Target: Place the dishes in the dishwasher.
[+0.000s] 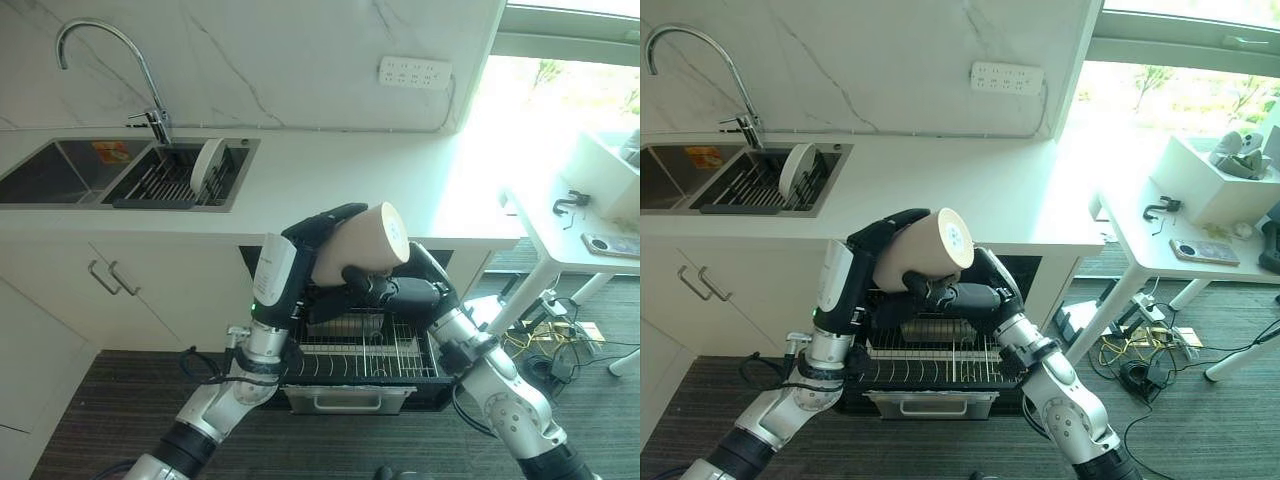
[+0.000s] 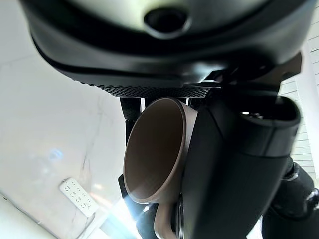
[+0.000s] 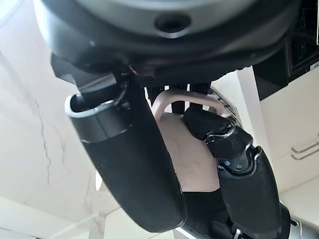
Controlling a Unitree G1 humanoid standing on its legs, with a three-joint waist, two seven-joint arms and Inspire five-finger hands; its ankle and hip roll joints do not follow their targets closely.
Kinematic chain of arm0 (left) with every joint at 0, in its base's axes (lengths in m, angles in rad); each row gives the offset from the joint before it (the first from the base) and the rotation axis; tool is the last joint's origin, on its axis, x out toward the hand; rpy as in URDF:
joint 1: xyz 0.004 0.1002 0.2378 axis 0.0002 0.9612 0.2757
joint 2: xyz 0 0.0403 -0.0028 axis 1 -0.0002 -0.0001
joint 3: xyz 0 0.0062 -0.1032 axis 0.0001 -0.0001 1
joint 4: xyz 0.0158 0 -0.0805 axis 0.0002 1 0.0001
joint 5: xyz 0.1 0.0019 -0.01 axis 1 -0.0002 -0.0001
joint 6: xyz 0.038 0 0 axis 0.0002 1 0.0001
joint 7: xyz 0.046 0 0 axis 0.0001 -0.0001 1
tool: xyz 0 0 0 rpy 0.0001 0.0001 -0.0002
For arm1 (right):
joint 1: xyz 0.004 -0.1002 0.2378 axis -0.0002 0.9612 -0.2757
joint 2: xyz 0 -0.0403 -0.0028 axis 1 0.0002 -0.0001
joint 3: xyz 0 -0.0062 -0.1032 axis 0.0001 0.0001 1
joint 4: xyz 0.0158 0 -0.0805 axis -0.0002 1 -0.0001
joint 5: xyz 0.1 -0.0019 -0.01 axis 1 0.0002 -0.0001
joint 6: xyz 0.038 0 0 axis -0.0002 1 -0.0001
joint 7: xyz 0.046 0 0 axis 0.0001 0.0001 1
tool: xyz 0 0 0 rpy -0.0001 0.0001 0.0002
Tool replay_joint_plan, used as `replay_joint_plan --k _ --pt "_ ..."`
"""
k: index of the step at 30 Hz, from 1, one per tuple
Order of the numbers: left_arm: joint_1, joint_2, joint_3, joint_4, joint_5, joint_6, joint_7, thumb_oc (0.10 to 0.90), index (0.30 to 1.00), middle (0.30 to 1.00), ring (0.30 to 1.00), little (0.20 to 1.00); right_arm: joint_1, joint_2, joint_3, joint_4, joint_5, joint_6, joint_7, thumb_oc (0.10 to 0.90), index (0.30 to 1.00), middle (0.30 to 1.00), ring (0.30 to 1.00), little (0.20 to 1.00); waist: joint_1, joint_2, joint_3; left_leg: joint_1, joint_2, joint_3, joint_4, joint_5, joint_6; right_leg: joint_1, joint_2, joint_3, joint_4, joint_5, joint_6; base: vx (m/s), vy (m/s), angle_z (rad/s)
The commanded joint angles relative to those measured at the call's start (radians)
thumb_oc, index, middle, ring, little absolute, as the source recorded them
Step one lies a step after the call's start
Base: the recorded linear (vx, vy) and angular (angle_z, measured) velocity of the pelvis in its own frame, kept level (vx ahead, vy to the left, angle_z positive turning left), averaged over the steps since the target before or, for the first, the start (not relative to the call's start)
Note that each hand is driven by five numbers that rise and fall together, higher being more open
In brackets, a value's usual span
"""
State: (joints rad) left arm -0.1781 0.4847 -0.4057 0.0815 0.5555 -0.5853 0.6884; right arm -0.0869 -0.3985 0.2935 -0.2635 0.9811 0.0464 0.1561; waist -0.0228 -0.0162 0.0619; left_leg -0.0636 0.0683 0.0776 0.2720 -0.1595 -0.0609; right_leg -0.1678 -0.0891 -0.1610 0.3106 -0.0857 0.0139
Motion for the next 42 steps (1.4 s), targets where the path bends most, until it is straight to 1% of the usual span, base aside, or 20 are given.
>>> replay_joint_plan --k 1,6,7,11,14,19,21,23,27,28,34,36,38,39,41,42 --pt "-0.067 0.007 -0.074 -0.006 0.021 -0.081 0.006 0.400 0.300 0.300 0.300 0.300 -0.166 0.103 -0.117 -0.154 0.095 -0.185 0.040 0.400 0.300 0.300 0.300 0.300 0.005 -0.016 -0.038 0.001 0.073 0.047 0.028 -0.105 0.010 0.088 -0.062 0.006 -0.011 -0.111 0.114 0.00 0.000 0.00" --pt "-0.057 0.010 -0.057 0.002 0.041 -0.070 0.042 0.400 0.300 0.300 0.300 0.300 -0.152 0.104 -0.130 -0.150 0.091 -0.200 0.018 0.400 0.300 0.300 0.300 0.300 0.003 -0.014 -0.036 0.002 0.073 0.051 0.028 -0.105 0.012 0.087 -0.063 0.007 -0.011 -0.109 0.114 0.00 0.000 0.00" --pt "-0.053 0.009 -0.051 0.003 0.048 -0.066 0.049 0.800 0.900 0.900 0.900 0.900 -0.149 0.106 -0.132 -0.152 0.086 -0.204 0.015 0.400 0.300 0.300 0.300 0.300 0.003 -0.014 -0.035 0.002 0.072 0.051 0.028 -0.105 0.012 0.087 -0.063 0.008 -0.011 -0.109 0.114 0.00 0.000 0.00" --pt "-0.029 0.020 -0.016 0.020 0.091 -0.047 0.085 0.800 0.900 0.900 0.900 0.900 -0.129 0.110 -0.152 -0.151 0.079 -0.217 0.004 0.400 0.300 0.300 0.300 0.300 0.004 -0.010 -0.036 0.003 0.072 0.053 0.028 -0.104 0.012 0.087 -0.064 0.009 -0.011 -0.108 0.114 0.00 0.000 0.00" --pt "0.001 0.039 0.022 0.056 0.096 -0.031 0.110 0.800 0.900 0.900 0.900 0.900 -0.110 0.105 -0.172 -0.147 0.090 -0.224 0.008 0.400 0.300 0.300 0.300 0.300 0.004 -0.007 -0.036 0.004 0.073 0.054 0.028 -0.103 0.012 0.087 -0.064 0.010 -0.011 -0.109 0.114 0.00 0.000 0.00" --pt "0.061 0.063 0.094 0.116 0.116 -0.010 0.143 0.800 0.900 0.900 0.900 0.900 -0.077 0.103 -0.202 -0.145 0.090 -0.239 0.017 0.400 0.300 0.300 0.300 0.300 0.008 -0.002 -0.036 0.004 0.074 0.056 0.028 -0.099 0.011 0.086 -0.064 0.011 -0.011 -0.109 0.112 0.00 0.000 0.00" --pt "0.107 0.077 0.146 0.160 0.125 -0.012 0.164 0.800 0.900 0.900 0.900 0.900 -0.061 0.097 -0.221 -0.138 0.090 -0.254 0.024 0.400 0.300 0.300 0.300 0.300 0.014 0.002 -0.034 0.004 0.074 0.054 0.028 -0.097 0.009 0.087 -0.064 0.010 -0.011 -0.110 0.110 0.00 0.000 0.00" --pt "0.144 0.079 0.188 0.191 0.122 -0.005 0.191 0.800 0.900 0.900 0.900 0.900 -0.050 0.094 -0.233 -0.134 0.085 -0.267 0.025 0.400 0.300 0.300 0.300 0.300 0.021 0.004 -0.033 0.002 0.073 0.052 0.028 -0.095 0.008 0.088 -0.065 0.006 -0.011 -0.111 0.108 0.00 0.000 0.00" --pt "0.180 0.079 0.245 0.214 0.099 0.010 0.210 0.800 0.900 0.900 0.900 0.900 -0.044 0.092 -0.246 -0.131 0.080 -0.276 0.023 0.400 0.300 0.300 0.300 0.300 0.028 0.005 -0.032 0.000 0.072 0.049 0.028 -0.092 0.005 0.088 -0.067 0.002 -0.011 -0.112 0.108 0.00 0.000 0.00" --pt "0.202 0.077 0.277 0.232 0.097 0.014 0.228 0.800 0.900 0.900 0.900 0.900 -0.040 0.088 -0.256 -0.129 0.076 -0.280 0.019 0.400 0.300 0.300 0.300 0.300 0.032 0.004 -0.032 -0.003 0.072 0.046 0.028 -0.090 0.003 0.088 -0.068 -0.002 -0.011 -0.113 0.107 0.00 0.000 0.00" --pt "0.240 0.068 0.340 0.252 0.100 0.025 0.259 0.800 0.900 0.900 0.900 0.900 -0.025 0.091 -0.279 -0.136 0.069 -0.278 0.018 0.400 0.300 0.300 0.300 0.300 0.037 0.000 -0.030 -0.008 0.070 0.042 0.028 -0.087 0.001 0.087 -0.071 -0.009 -0.011 -0.114 0.105 0.00 0.007 0.02" --pt "0.248 0.066 0.359 0.259 0.067 0.029 0.274 0.800 0.900 0.900 0.900 0.900 -0.021 0.092 -0.285 -0.134 0.069 -0.280 0.022 0.400 0.300 0.300 0.300 0.300 0.037 0.000 -0.031 -0.011 0.070 0.042 0.028 -0.086 0.001 0.086 -0.071 -0.011 -0.011 -0.115 0.104 -0.01 0.011 0.11" --pt "0.252 0.051 0.408 0.274 -0.020 0.022 0.288 0.800 0.900 0.900 0.900 0.900 -0.017 0.100 -0.295 -0.135 0.063 -0.276 0.024 0.400 0.300 0.300 0.300 0.300 0.038 -0.001 -0.030 -0.012 0.069 0.038 0.028 -0.083 0.000 0.087 -0.071 -0.013 -0.011 -0.117 0.103 0.00 0.003 0.04" --pt "0.250 0.044 0.417 0.279 -0.041 0.019 0.281 0.800 0.900 0.900 0.900 0.900 -0.018 0.100 -0.294 -0.137 0.059 -0.276 0.018 0.400 0.300 0.300 0.300 0.300 0.038 -0.001 -0.030 -0.013 0.069 0.036 0.028 -0.083 -0.001 0.087 -0.071 -0.012 -0.011 -0.117 0.103 0.00 0.000 0.00" --pt "0.250 0.024 0.438 0.288 -0.115 -0.024 0.212 0.800 0.900 0.900 0.900 0.900 -0.018 0.103 -0.295 -0.133 0.033 -0.280 0.006 0.400 0.300 0.300 0.300 0.300 0.038 -0.003 -0.031 -0.014 0.068 0.033 0.028 -0.081 -0.002 0.088 -0.070 -0.013 -0.011 -0.118 0.100 0.00 0.000 0.00" --pt "0.248 0.015 0.445 0.274 -0.206 -0.049 0.122 0.800 0.900 0.900 0.900 0.900 -0.018 0.100 -0.299 -0.127 0.024 -0.278 0.001 0.400 0.300 0.300 0.300 0.300 0.038 -0.003 -0.030 -0.014 0.069 0.034 0.028 -0.080 -0.003 0.088 -0.070 -0.013 -0.011 -0.118 0.099 0.00 0.013 0.04"
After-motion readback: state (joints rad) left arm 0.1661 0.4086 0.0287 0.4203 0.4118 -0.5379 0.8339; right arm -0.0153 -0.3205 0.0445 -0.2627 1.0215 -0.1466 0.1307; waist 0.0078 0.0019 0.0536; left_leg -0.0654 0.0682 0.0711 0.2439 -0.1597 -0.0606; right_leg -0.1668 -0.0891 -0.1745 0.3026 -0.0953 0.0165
